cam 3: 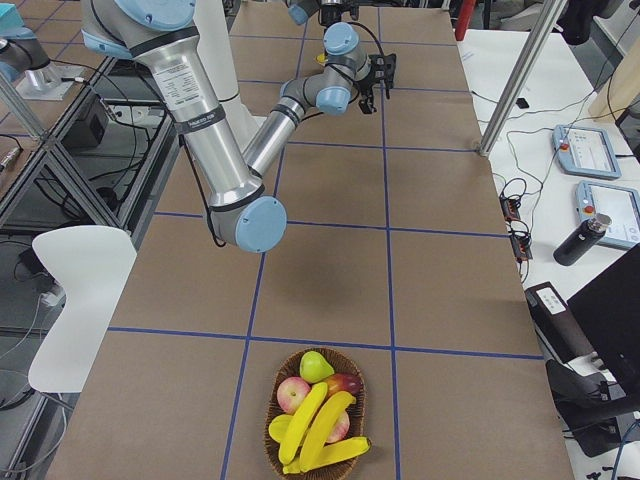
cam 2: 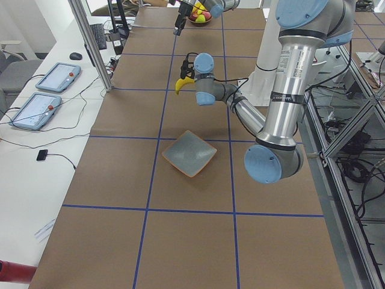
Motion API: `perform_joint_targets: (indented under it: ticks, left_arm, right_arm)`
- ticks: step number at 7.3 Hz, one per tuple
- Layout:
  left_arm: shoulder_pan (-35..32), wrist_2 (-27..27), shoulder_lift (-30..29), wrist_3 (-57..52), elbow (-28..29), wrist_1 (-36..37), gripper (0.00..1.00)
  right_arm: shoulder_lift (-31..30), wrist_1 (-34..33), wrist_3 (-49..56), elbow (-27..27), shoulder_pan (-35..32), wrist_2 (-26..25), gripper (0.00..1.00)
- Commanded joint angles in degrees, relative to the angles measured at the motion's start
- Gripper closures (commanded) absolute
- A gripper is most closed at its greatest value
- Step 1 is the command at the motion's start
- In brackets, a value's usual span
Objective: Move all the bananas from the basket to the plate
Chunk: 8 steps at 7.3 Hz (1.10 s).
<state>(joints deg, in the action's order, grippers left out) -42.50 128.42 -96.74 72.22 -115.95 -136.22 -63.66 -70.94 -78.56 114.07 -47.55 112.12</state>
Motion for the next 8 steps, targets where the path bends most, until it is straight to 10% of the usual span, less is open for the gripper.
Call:
perform_joint_targets:
  ticks: [1, 6, 8]
  left_arm:
    - [-1.61, -0.19, 11.0, -8.88, 0.02, -0.18, 1.0]
    - [-1.53, -7.74, 17.38, -14.47, 6.59, 0.17, 1.0]
    - [-1.44, -10.38, 17.2, -18.49, 9.85, 0.26, 0.71]
  right_arm:
    - [-4.26, -7.26, 14.78, -0.6, -5.95, 3.19, 0.0]
    - [-15.78, -8.25, 52.03, -6.55, -23.6, 17.76, 0.0]
    - [-19.64, -8.34, 64.71, -8.77, -28.72, 20.24, 0.0]
